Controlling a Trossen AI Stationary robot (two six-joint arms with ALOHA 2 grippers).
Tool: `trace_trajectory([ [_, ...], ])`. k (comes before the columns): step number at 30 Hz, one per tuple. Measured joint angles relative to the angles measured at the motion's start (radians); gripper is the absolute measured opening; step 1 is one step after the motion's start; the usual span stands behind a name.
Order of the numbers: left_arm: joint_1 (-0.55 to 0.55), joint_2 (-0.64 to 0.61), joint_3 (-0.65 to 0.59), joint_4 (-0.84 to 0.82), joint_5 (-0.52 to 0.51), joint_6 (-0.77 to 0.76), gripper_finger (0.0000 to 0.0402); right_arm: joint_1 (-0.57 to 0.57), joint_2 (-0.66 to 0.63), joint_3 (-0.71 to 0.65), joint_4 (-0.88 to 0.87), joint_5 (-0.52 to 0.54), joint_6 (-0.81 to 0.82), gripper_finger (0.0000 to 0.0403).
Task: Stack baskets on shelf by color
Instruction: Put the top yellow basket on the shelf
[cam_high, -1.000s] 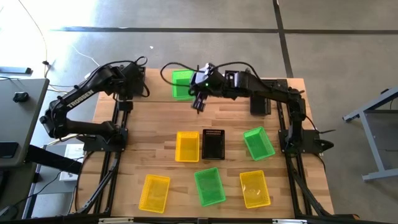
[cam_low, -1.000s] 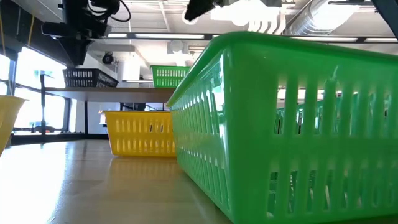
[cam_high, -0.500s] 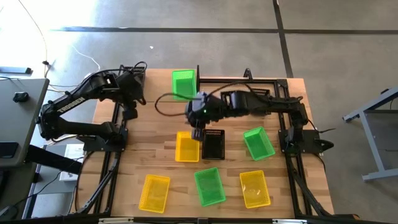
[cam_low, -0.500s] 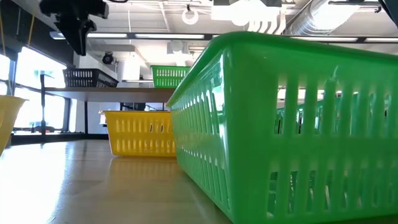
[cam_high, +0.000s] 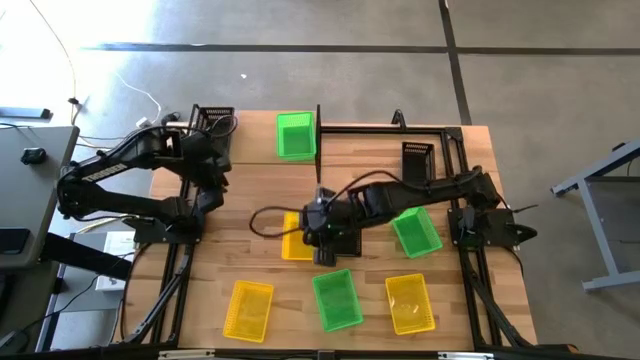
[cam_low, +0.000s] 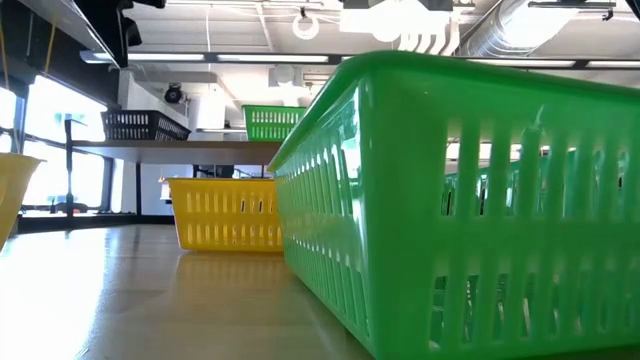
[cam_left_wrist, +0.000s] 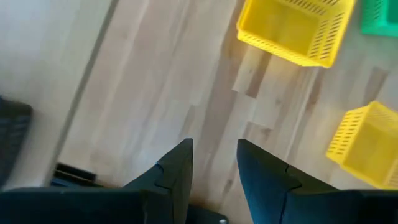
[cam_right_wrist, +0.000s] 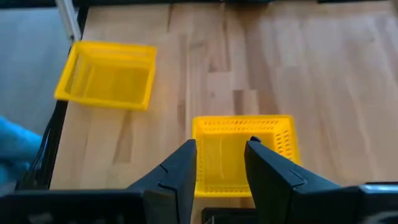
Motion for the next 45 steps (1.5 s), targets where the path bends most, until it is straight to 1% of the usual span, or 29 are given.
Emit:
trace_trajectory([
  [6,-0.127,-0.057,0.000,0.010,-0.002,-0.152,0.0115,0.032,0.000,-0.085,0.080,0.001,-0.006,0.0122],
  [10,-0.199,-0.090,-0.001,0.025,-0.050,-0.226,0.0115,0.043,0.001,-0.155,0.160,0.001,-0.006,0.0122],
  [13,-0.242,-0.104,-0.008,0.039,-0.070,-0.267,0.0115,0.047,-0.001,-0.223,0.260,0.001,-0.006,0.0122],
  [18,-0.291,-0.113,-0.014,0.042,-0.081,-0.286,0.0115,0.046,-0.001,-0.326,0.349,0.006,0.003,0.0122],
  [22,-0.311,-0.113,-0.014,0.042,-0.084,-0.285,0.0115,0.036,0.000,-0.386,0.356,0.019,-0.007,0.0122],
  [26,-0.322,-0.113,-0.014,0.042,-0.110,-0.285,0.0115,0.024,-0.001,-0.437,0.357,-0.017,-0.084,0.0122],
  [29,-0.322,-0.113,-0.014,0.042,-0.117,-0.285,0.0115,0.016,0.000,-0.461,0.360,-0.032,-0.088,0.0122],
  [35,-0.322,-0.112,-0.014,0.042,-0.117,-0.295,0.0115,-0.014,0.000,-0.466,0.383,0.016,0.198,0.0122],
  [38,-0.322,-0.112,-0.014,0.042,-0.117,-0.308,0.0115,-0.030,0.000,-0.465,0.416,0.019,0.387,0.0122],
  [42,-0.322,-0.112,-0.014,0.042,-0.128,-0.308,0.0115,-0.038,0.000,-0.465,0.409,0.022,0.663,0.0122],
  [45,-0.322,-0.112,-0.014,0.042,-0.135,-0.308,0.0115,-0.038,0.000,-0.465,0.407,0.022,0.799,0.0122],
])
